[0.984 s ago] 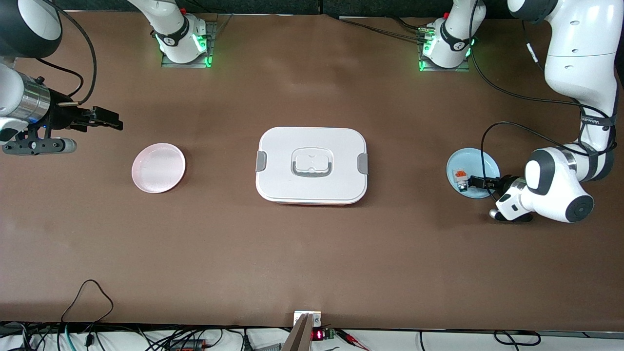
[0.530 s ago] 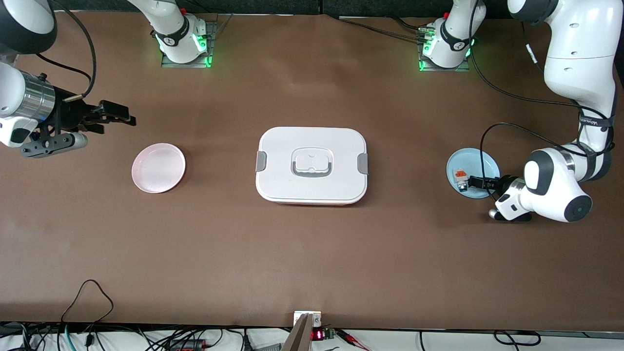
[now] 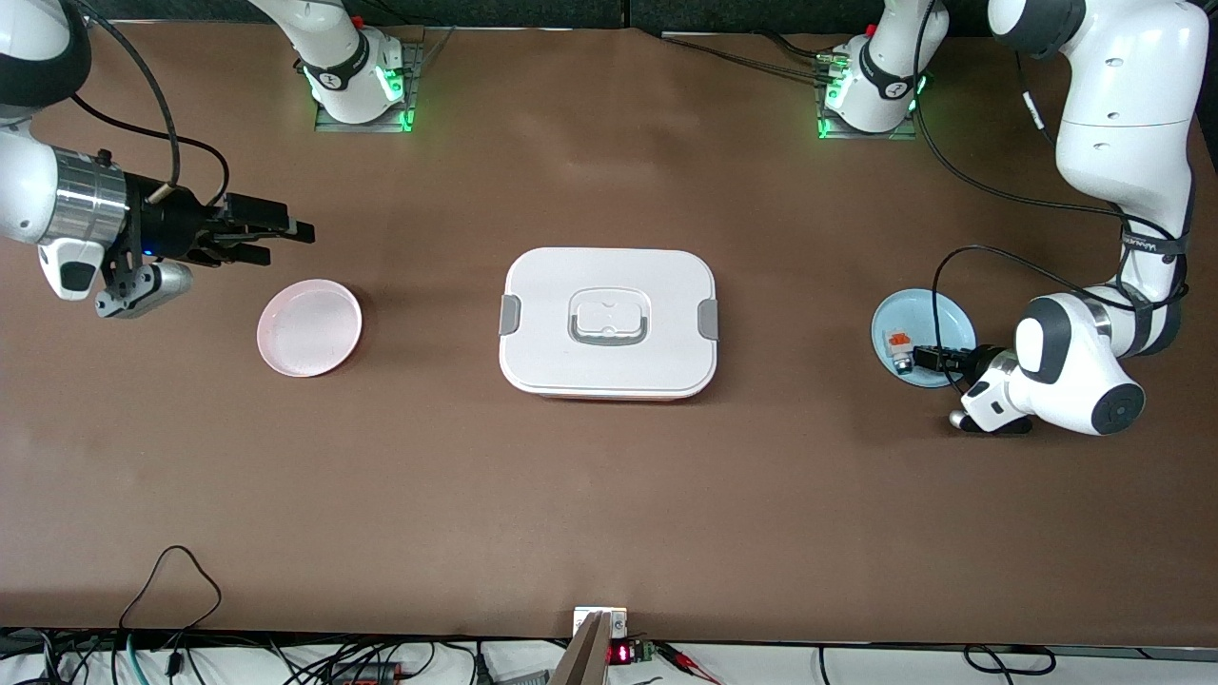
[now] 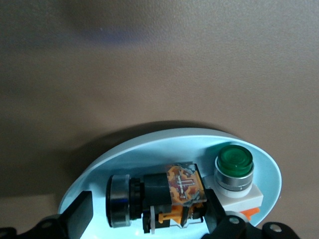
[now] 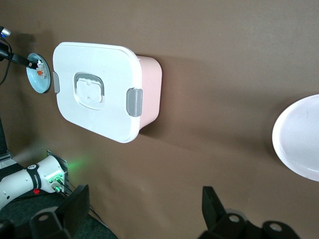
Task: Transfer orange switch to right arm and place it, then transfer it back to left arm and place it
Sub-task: 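Grasp the orange switch with the left gripper while the right gripper advances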
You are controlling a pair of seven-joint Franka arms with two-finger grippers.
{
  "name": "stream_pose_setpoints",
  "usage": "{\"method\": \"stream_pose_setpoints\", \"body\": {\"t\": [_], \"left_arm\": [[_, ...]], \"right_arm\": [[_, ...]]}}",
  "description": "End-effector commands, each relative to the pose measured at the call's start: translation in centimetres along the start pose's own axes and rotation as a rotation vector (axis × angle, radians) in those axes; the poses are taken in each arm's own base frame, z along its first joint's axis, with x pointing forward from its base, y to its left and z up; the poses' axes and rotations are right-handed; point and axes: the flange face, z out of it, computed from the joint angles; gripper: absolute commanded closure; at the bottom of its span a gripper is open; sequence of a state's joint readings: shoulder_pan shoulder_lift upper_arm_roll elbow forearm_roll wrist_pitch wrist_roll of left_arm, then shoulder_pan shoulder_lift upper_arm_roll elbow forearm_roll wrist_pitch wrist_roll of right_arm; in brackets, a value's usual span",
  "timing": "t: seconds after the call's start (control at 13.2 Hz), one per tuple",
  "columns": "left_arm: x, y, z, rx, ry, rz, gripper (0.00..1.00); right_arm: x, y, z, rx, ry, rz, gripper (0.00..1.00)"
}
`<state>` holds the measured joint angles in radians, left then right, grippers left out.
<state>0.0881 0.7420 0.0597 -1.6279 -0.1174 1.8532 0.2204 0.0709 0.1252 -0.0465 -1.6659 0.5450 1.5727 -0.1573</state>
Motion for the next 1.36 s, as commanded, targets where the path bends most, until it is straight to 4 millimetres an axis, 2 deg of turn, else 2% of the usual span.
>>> {"method": "stream_pose_setpoints", "body": {"t": [0.0,0.15,0.3,0.45,0.61,0.76,0.83,1.06,1.21,1.29], "left_arm": [[-0.3,0.0,-0.3,-0.019,0.003,0.016,0.43],[-0.6,0.1,-0.8,-0.025,-0.012,0.025,0.67],[-1.6,1.1,-2.4,-0.027,-0.056,0.151,0.84],[-2.8,2.0,-5.3,-0.041,-0.061,0.309,0.92],[-3.7,3.7,-7.6,-0.04,-0.032,0.402,0.93],[-4.5,7.5,-9.6,-0.049,-0.02,0.539,0.94],[-5.0,11.3,-11.5,-0.074,0.013,0.633,0.95],[-6.2,19.7,-15.6,-0.262,0.089,0.771,0.95],[-7.0,24.8,-16.7,-0.431,0.14,0.829,0.96],[-7.7,28.0,-16.9,-0.511,0.147,0.853,0.96]], "right_arm": [[0.3,0.7,0.8,0.024,-0.012,0.001,0.0],[0.3,1.1,0.9,0.024,-0.02,0.005,0.0],[0.5,1.5,1.3,0.026,-0.026,0.012,0.0],[0.8,1.7,1.7,0.026,-0.033,0.017,0.0],[1.0,2.0,2.2,0.027,-0.041,0.022,0.0],[1.1,1.8,2.1,0.03,-0.033,0.018,0.0],[1.0,1.5,2.0,0.042,-0.026,0.017,0.0],[1.5,0.0,1.9,0.178,0.003,0.021,0.0],[1.6,-0.7,1.8,0.184,0.013,0.01,0.0],[1.6,-1.3,1.6,0.221,0.02,0.008,0.0]]}}
